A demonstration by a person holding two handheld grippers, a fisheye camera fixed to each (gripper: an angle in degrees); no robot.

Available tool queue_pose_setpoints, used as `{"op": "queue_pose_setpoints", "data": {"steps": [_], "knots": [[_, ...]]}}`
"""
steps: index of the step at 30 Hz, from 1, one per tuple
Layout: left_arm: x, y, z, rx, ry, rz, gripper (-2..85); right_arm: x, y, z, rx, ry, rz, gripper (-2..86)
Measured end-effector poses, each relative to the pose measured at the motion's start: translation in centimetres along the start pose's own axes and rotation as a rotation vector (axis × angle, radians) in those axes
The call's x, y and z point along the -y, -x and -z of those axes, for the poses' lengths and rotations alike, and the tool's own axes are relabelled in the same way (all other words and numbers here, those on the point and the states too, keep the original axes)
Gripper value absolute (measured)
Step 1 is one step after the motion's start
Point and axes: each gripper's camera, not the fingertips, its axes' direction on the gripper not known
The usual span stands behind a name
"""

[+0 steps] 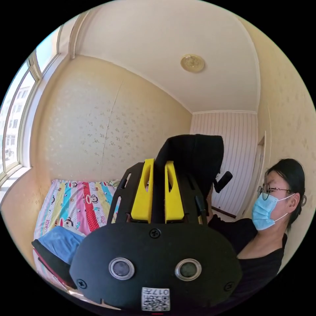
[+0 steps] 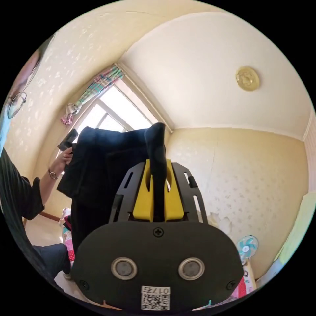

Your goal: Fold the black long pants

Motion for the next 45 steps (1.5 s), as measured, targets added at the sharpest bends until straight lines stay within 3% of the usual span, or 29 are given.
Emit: {"op": "queue_pose_setpoints", "data": {"steps": [2, 5, 11, 18, 23, 25, 28, 29, 31, 32, 33, 34, 38, 40, 42, 45], "knots": [[0.7, -0.3, 1.1, -0.004, -0.026, -0.014, 5.6, 3.3, 0.6, 0.8, -0.019, -0.047, 0.031, 5.1], [1.9, -4.0, 2.9, 0.128, -0.127, -0.12, 5.4, 8.1, 2.4, 1.7, -0.12, -0.112, 0.112, 5.1], [5.8, -9.7, 6.0, 0.235, -0.414, -0.167, 5.3, 14.7, 4.5, 2.2, -0.328, -0.208, 0.306, 4.8], [7.9, -9.7, 3.7, 0.343, -0.499, -0.205, 3.8, 12.4, 1.7, -0.6, -0.327, -0.107, 0.288, 3.9], [6.4, -3.2, -4.0, 0.357, -0.37, -0.141, 3.2, 4.7, -3.4, -7.2, -0.322, 0.023, 0.214, 3.8], [8.1, 2.5, -11.1, 0.373, -0.264, -0.06, 3.2, 1.7, -6.9, -12.0, -0.334, 0.07, 0.168, 4.1], [12.7, 12.9, -25.0, 0.449, -0.078, 0.067, 4.9, -3.8, -15.9, -24.9, -0.397, 0.227, 0.036, 5.2], [13.3, 15.1, -28.0, 0.481, -0.033, 0.088, 5.5, -6.8, -19.9, -30.6, -0.41, 0.364, -0.037, 5.6], [11.5, 24.1, -38.8, 0.743, 0.288, 0.166, 7.0, -13.7, -25.4, -37.5, -0.404, 0.679, -0.208, 6.5], [10.2, 25.9, -40.5, 0.845, 0.355, 0.172, 7.0, -19.0, -27.3, -39.9, -0.377, 0.863, -0.274, 6.9], [7.2, 28.7, -42.6, 1.027, 0.417, 0.167, 6.4, -23.9, -27.7, -40.3, -0.37, 0.92, -0.287, 7.1], [3.5, 31.2, -43.8, 1.058, 0.442, 0.156, 5.4, -26.3, -27.4, -40.2, -0.359, 0.927, -0.275, 7.2], [-10.6, 36.8, -45.9, 0.819, 0.591, 0.095, 7.5, -45.8, -23.2, -36.1, -0.152, 1.157, -0.223, 7.7], [-21.9, 39.0, -45.9, 0.661, 0.779, 0.136, 9.3, -54.1, -20.8, -32.0, -0.027, 1.237, -0.344, 7.8], [-29.9, 39.7, -44.8, 0.502, 0.9, 0.257, 10.8, -63.2, -17.1, -26.5, 0.186, 1.323, -0.6, 8.0], [-39.8, 38.5, -41.0, 0.249, 0.912, 0.528, 14.8, -69.1, -11.4, -20.6, 0.345, 1.305, -0.842, 8.6]]}}
